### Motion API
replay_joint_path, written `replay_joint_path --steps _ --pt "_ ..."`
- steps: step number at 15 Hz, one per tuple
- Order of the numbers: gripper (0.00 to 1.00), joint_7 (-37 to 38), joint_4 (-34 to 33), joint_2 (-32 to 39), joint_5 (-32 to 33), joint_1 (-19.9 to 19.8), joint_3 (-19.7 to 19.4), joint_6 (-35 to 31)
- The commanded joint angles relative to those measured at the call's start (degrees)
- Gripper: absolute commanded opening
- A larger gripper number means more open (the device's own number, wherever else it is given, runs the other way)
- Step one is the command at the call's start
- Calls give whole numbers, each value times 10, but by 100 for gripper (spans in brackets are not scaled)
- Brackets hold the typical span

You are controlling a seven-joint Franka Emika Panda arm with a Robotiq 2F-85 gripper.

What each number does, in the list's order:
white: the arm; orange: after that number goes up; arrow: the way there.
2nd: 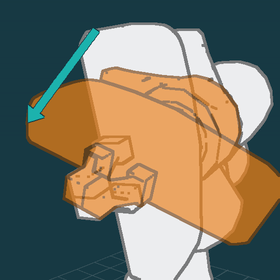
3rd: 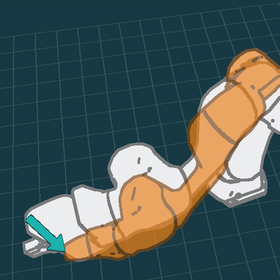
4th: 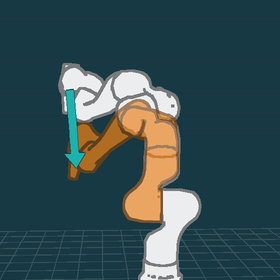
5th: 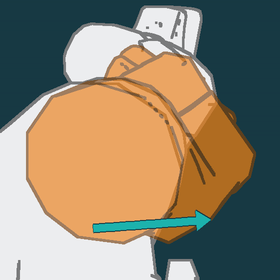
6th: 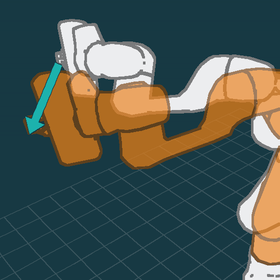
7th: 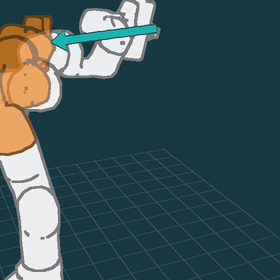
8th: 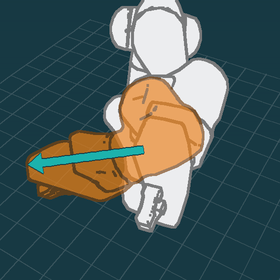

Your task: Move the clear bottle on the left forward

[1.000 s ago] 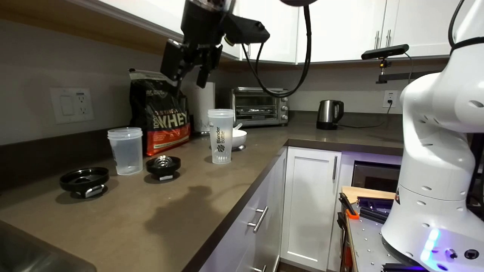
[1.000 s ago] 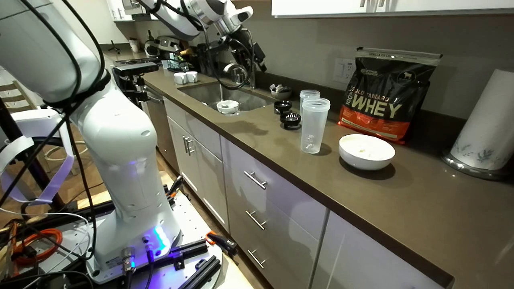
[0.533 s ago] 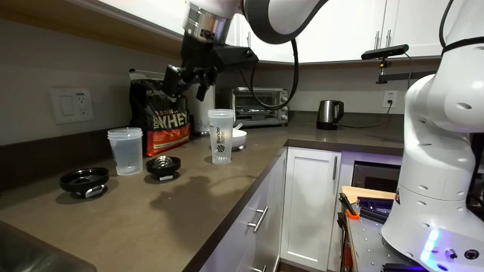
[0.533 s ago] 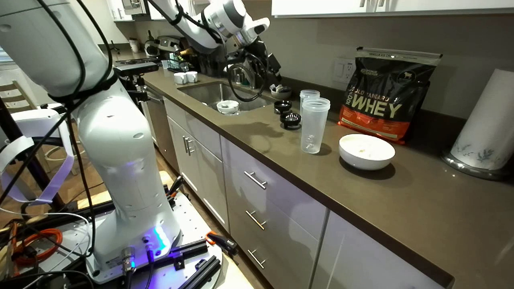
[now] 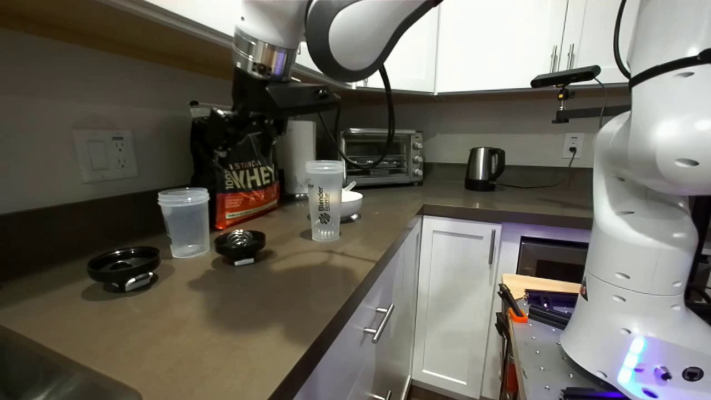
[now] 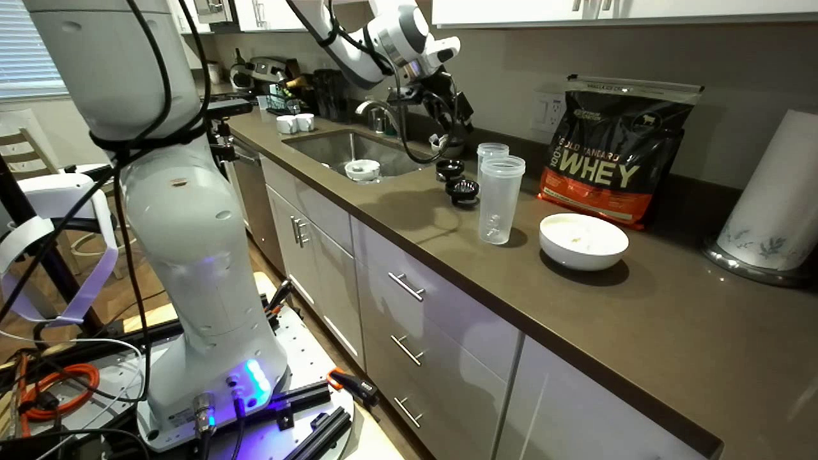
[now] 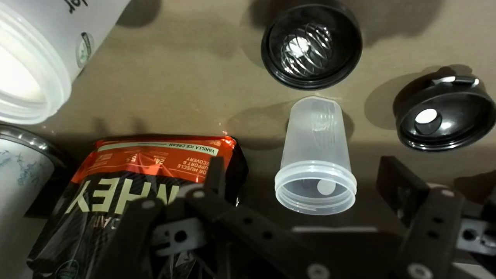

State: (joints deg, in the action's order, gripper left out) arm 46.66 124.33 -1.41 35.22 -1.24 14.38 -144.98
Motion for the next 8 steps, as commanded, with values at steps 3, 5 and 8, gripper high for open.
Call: replay_joint_path --steps 3,5,8 --pt "100 -2 2 0 -1 36 -34 1" --pt "100 -2 3 -1 -1 37 -33 1" --pt "100 13 -6 8 5 42 -40 0"
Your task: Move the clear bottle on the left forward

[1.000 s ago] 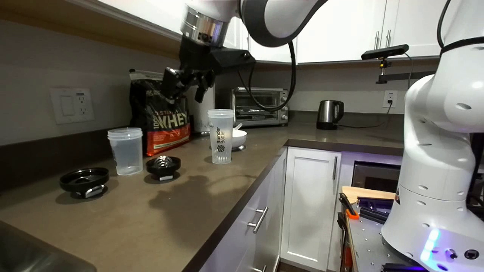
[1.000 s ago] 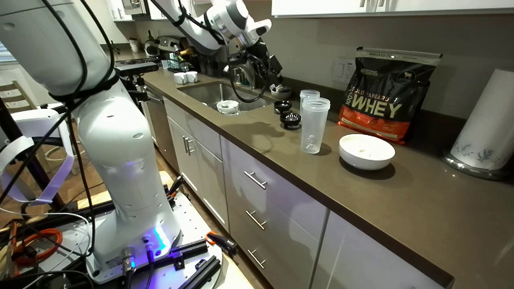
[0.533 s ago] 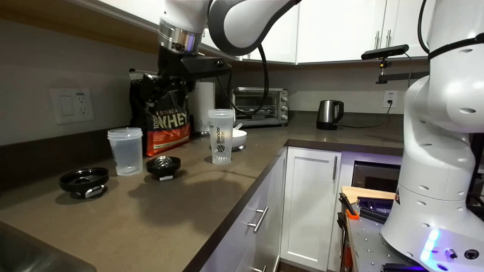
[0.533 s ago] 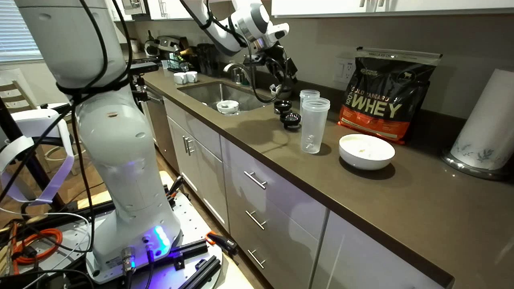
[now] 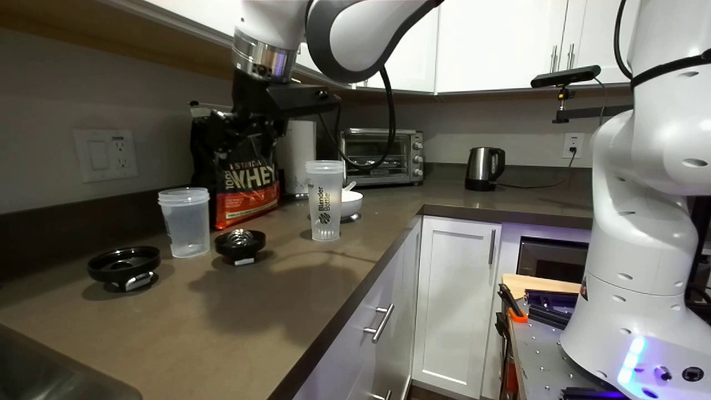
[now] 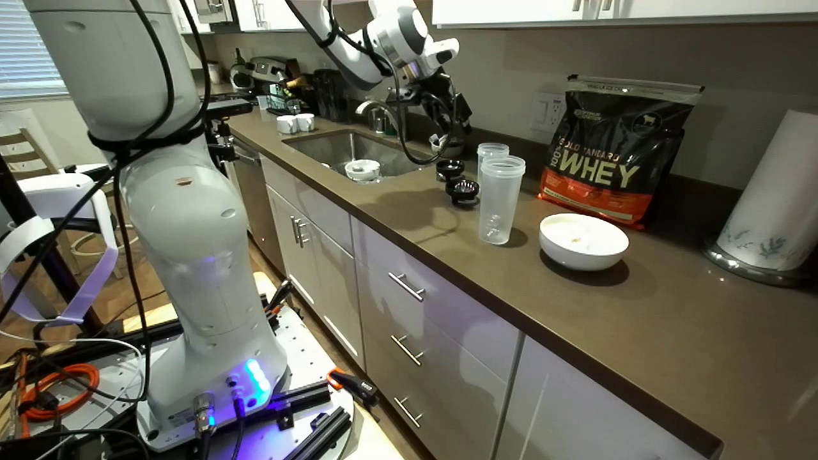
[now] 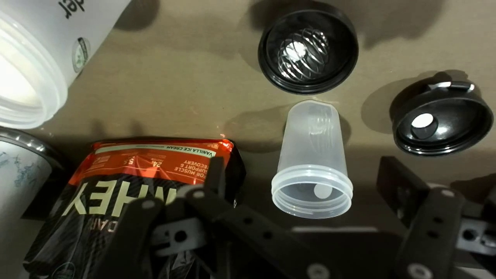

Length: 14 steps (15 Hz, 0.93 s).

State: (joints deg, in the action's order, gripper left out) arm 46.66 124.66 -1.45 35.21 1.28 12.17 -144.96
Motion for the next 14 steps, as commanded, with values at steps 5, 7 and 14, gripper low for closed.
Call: replay_joint_path --steps 5,7,14 --pt "100 24 -41 36 20 30 -33 -5" --pt "100 28 -62 53 29 35 -41 -6" --pt "100 51 -150 128 65 53 -83 -13"
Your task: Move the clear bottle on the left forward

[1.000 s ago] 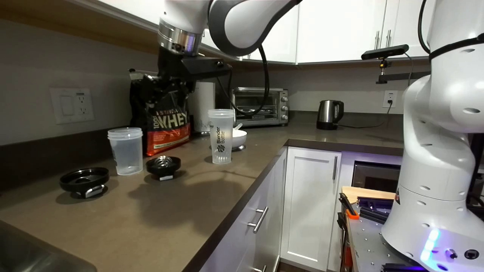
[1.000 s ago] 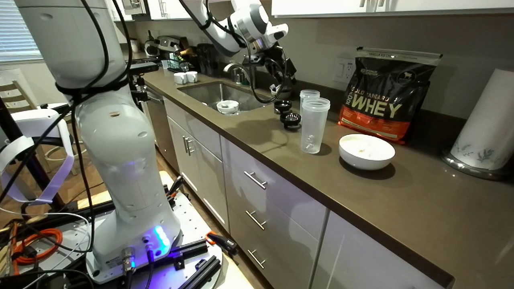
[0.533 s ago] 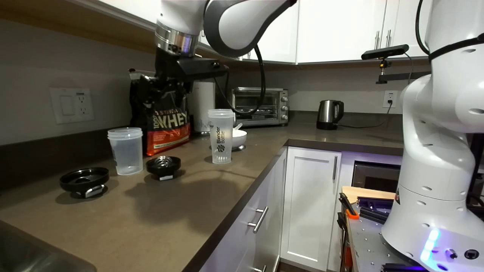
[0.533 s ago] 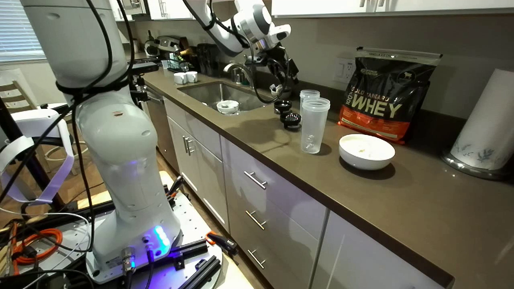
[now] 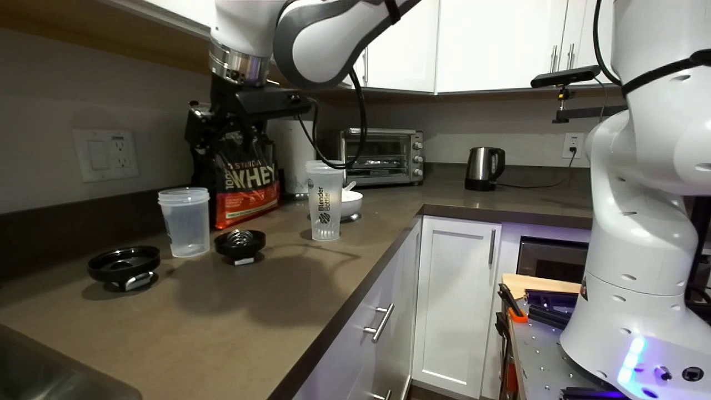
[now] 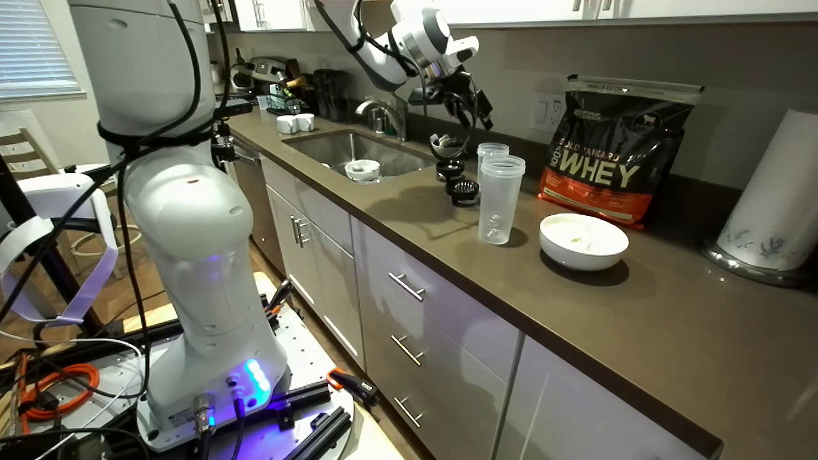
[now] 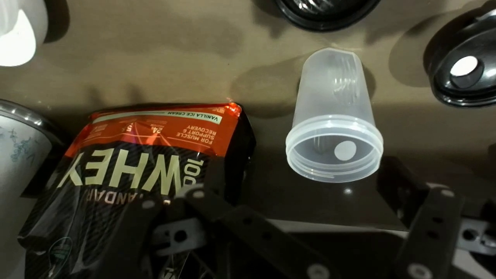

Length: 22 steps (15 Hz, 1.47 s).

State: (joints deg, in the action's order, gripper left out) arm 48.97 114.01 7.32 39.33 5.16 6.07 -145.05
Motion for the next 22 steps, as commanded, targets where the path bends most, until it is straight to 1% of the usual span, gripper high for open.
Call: replay_joint_path --steps 1,9,15,17,19,20,21,22 --pt "100 27 -54 50 23 18 -28 -14" --pt "100 34 -108 112 18 52 -73 -14" --pt "100 51 -105 123 23 73 -94 -16" --pt "98 57 -106 125 26 77 -99 -16" --pt "92 69 -108 128 32 81 -104 -15" --pt "98 75 -109 129 35 81 -105 -15" --pt "94 82 -111 131 41 81 -107 -15" --pt "77 88 -112 133 45 80 -107 -15"
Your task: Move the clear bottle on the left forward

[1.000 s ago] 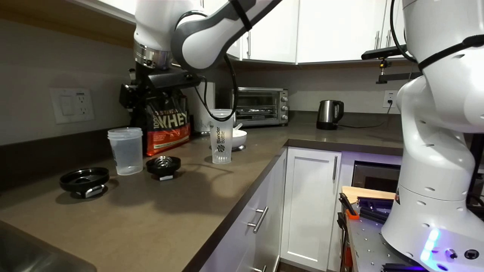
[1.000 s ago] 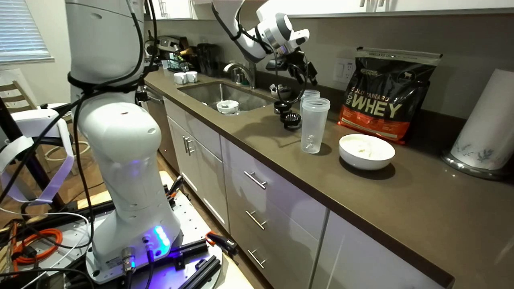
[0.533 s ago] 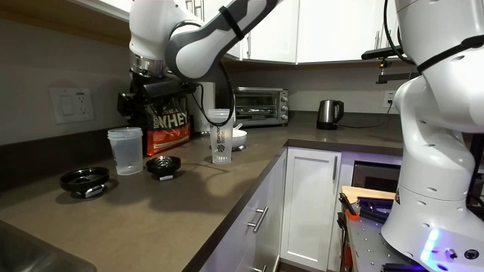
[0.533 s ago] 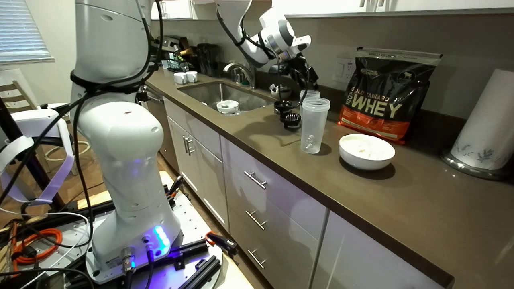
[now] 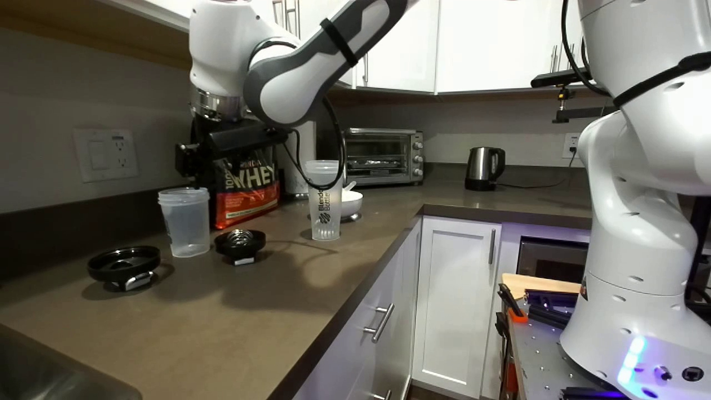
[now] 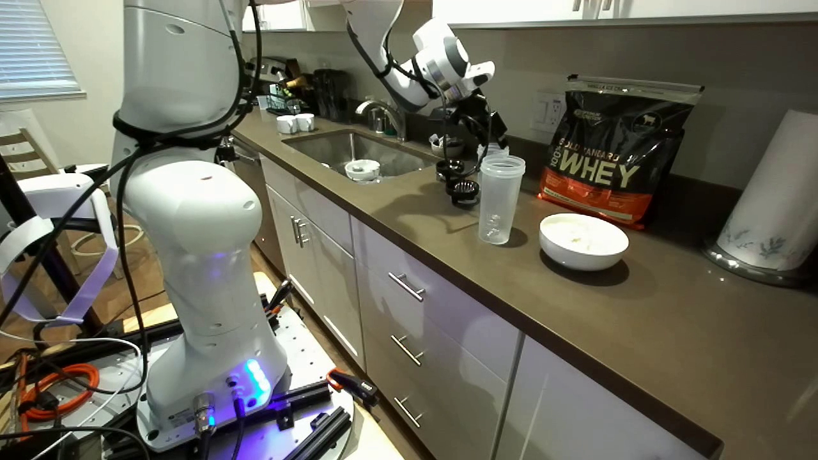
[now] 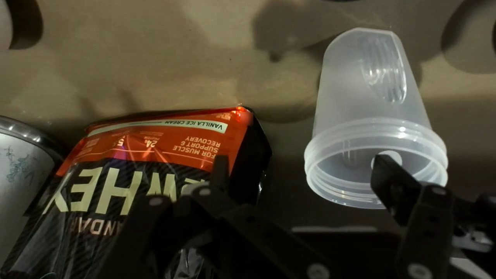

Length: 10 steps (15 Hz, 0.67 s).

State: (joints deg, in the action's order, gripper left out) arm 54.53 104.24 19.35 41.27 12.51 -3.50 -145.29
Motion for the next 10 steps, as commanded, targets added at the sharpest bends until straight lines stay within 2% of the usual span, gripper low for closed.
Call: replay_joint_path --steps 1,4,5,6,8,9,10 --pt "77 37 -16 14 28 6 -13 -12" --pt "86 48 -23 21 30 6 -16 -11" --pt "83 53 -23 23 30 6 -16 -13" --pt "85 58 -26 26 30 6 -17 -12" --pt "94 65 -31 33 27 6 -17 -14" --pt "94 69 -33 35 26 7 -18 -14" --pt "98 73 -35 38 25 7 -18 -15"
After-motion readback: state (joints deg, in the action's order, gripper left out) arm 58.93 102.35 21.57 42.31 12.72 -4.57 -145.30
